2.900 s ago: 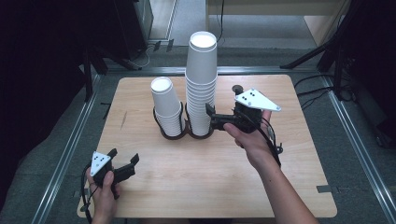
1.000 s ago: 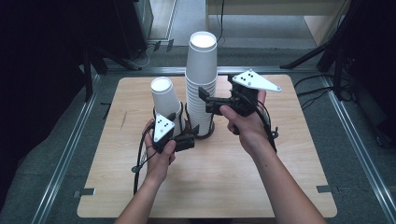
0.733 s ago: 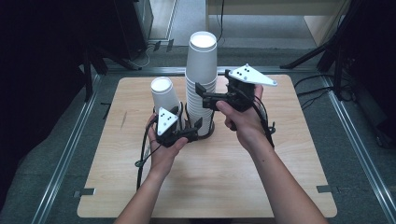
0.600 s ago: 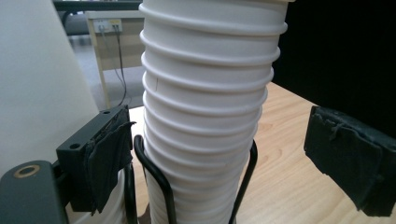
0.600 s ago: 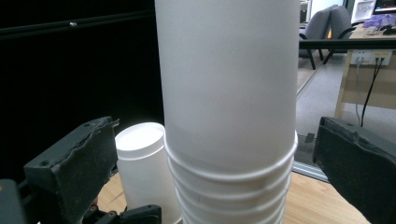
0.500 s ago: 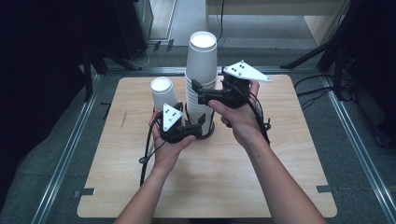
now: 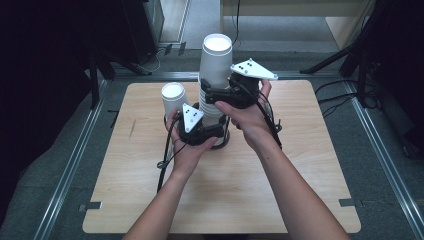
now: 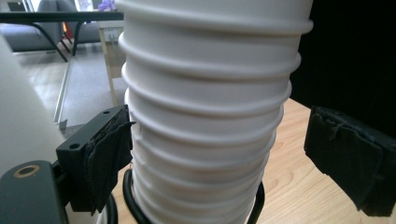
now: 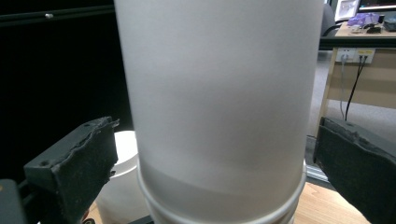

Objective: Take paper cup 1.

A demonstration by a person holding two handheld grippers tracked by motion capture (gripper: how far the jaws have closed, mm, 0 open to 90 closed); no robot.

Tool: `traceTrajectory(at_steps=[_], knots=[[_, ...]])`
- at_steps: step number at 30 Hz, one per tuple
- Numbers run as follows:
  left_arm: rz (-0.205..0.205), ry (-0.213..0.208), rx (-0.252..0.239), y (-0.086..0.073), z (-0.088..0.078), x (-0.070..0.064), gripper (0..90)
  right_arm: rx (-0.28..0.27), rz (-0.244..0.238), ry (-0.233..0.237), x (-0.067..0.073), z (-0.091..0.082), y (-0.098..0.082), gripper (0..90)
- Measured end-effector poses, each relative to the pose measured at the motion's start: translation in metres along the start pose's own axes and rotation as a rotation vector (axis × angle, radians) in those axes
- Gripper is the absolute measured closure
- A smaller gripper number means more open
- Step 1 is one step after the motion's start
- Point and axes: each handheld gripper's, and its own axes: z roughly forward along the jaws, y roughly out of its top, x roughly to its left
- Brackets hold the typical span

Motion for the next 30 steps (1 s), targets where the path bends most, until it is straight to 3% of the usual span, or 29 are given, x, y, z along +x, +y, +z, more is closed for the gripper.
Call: traceTrajectory(at_steps=[11,17,30], knots=[[0.032,0.052,-0.017,0.001,0.014,-0.001,6.8,-0.010,0.001,0.003,0.001,0.016,0.002,1.9],[0.036,0.054,-0.013,-0.001,0.019,-0.001,4.9,-0.012,0.001,0.002,-0.001,0.019,0.004,9.9],[0.040,0.052,-0.009,0.001,0.019,-0.001,4.9,-0.014,-0.017,-0.005,-0.001,0.018,0.005,10.3]])
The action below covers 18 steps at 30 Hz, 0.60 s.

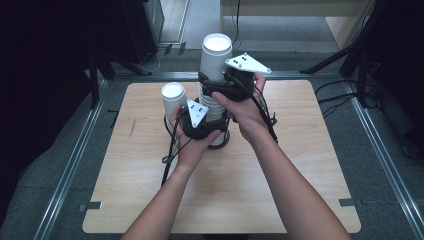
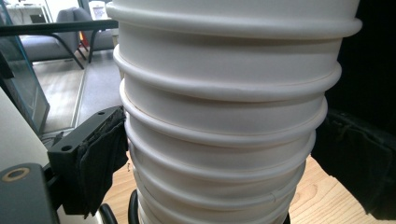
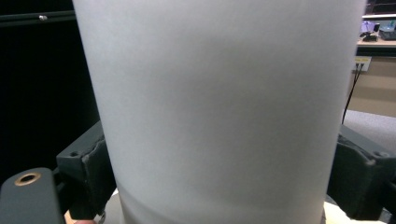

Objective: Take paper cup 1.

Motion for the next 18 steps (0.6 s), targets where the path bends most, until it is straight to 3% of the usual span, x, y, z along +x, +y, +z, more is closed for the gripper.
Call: traceTrajectory(at_steps=[18], knots=[[0.001,-0.003,0.001,0.000,0.000,0.001,5.3,-0.055,-0.008,-0.010,0.002,-0.008,0.021,10.7]])
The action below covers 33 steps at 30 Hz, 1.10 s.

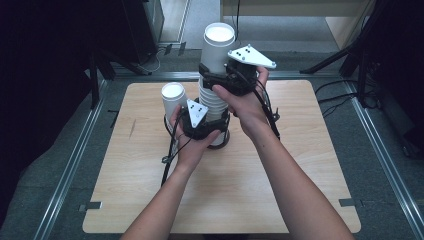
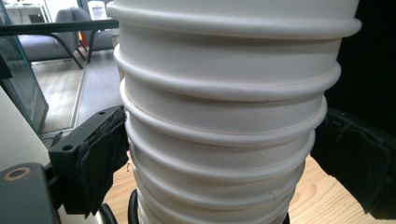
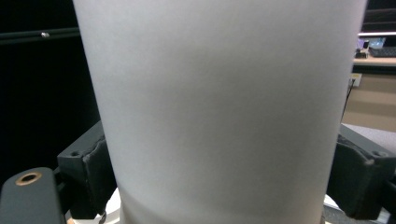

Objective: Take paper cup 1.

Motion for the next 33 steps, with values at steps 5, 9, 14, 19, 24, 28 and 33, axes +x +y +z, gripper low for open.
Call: traceTrajectory(at_steps=[5,9,14,19,24,28,33], knots=[[-0.001,-0.001,0.000,0.000,0.000,0.000,5.4,-0.026,0.002,-0.002,0.000,-0.004,0.011,10.7],[0.000,-0.004,0.001,0.000,0.000,0.001,5.5,-0.040,0.000,-0.001,0.000,-0.007,0.016,10.8],[0.001,-0.006,0.003,0.000,-0.001,0.001,5.6,-0.060,-0.002,-0.001,0.002,-0.011,0.023,11.3],[0.002,-0.006,0.004,0.000,-0.001,0.001,5.6,-0.098,-0.005,-0.005,0.004,-0.017,0.030,12.1],[0.005,-0.004,0.003,0.000,-0.001,0.001,5.6,-0.117,-0.002,-0.006,0.005,-0.024,0.036,13.5],[0.013,-0.005,0.005,0.000,-0.002,0.001,5.6,-0.110,-0.022,-0.015,0.008,-0.026,0.037,14.0],[0.011,-0.008,0.005,0.001,-0.002,0.001,6.1,-0.123,-0.021,0.000,0.009,-0.029,0.039,13.9]])
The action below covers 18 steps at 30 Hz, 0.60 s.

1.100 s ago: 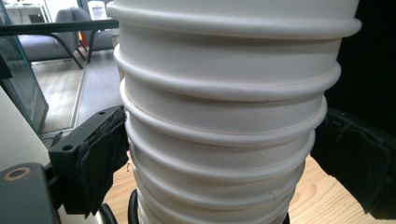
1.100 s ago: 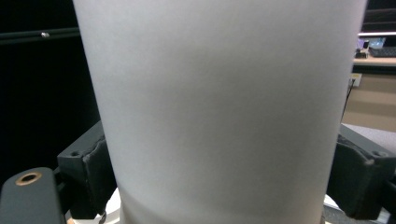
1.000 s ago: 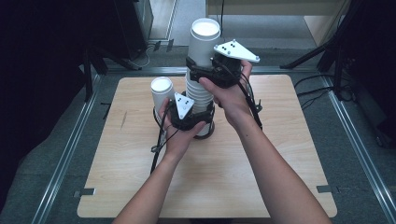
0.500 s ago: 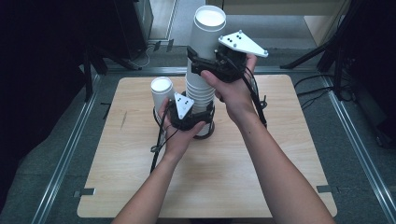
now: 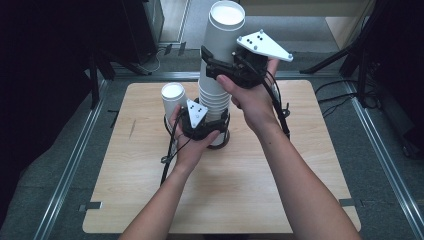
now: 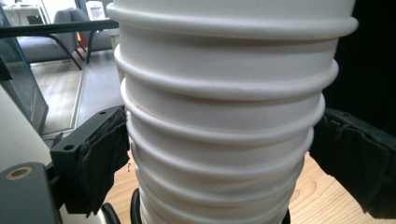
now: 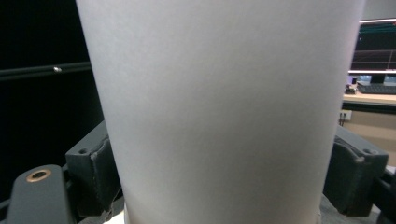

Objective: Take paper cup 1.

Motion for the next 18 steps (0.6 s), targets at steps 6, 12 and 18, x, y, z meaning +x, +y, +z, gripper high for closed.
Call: traceTrajectory(at_steps=[6,12,18], knots=[[-0.002,0.001,-0.002,0.000,0.000,0.000,6.1,-0.023,0.005,-0.005,-0.001,-0.003,0.010,14.0],[0.001,0.001,0.000,0.000,0.000,0.000,6.3,-0.046,-0.006,-0.004,-0.002,-0.012,0.016,13.9],[0.002,0.001,0.004,0.000,-0.001,0.000,6.4,-0.065,-0.014,-0.017,-0.004,-0.026,0.016,13.9]])
